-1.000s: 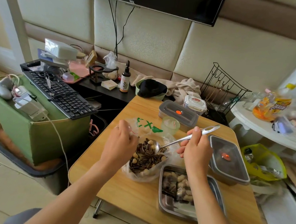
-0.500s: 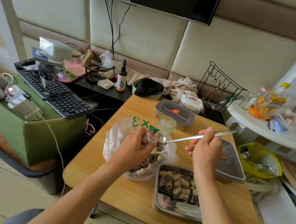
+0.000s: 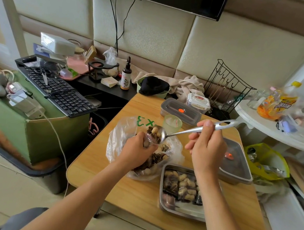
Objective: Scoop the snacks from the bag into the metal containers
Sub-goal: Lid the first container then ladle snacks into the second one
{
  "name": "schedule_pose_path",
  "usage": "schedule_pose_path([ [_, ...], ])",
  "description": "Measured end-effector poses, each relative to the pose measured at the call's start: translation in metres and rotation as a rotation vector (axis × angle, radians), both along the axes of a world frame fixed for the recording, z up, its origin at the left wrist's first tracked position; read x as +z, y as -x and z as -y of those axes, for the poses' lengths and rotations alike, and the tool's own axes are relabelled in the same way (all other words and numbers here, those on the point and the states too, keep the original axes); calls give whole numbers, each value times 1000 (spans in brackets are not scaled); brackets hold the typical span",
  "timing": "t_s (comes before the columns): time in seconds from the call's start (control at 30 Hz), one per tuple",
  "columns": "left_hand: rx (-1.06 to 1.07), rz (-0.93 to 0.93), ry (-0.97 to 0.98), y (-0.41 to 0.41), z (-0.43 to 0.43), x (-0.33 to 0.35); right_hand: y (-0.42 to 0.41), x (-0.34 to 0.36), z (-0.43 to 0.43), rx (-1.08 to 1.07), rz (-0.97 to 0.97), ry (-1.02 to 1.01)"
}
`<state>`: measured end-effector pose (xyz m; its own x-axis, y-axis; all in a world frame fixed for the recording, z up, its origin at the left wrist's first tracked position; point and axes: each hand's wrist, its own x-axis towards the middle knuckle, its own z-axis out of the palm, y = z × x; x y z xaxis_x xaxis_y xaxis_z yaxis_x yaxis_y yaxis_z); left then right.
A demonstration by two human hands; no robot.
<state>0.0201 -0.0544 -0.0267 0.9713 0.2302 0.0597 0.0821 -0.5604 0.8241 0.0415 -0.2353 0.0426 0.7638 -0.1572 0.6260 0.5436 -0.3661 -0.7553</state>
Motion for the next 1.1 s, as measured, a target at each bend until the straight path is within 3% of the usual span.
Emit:
schedule_pose_path([
  [0.33,23,41,61,0,2,5,9,-1,-3,73,335,257],
  [0.63,19,61,70,-2,5,5,9,-3,-3,50,292,198],
  [0.8,-1,57,70,1,6,7,6,-3,-2,-2,87,63],
  [0.97,9,50,35,4,3,8,-12,-12,14,-119,-351,-253],
  [1.1,41,93,54,9,2,11,-28,-26,29,-162,-617,-267],
])
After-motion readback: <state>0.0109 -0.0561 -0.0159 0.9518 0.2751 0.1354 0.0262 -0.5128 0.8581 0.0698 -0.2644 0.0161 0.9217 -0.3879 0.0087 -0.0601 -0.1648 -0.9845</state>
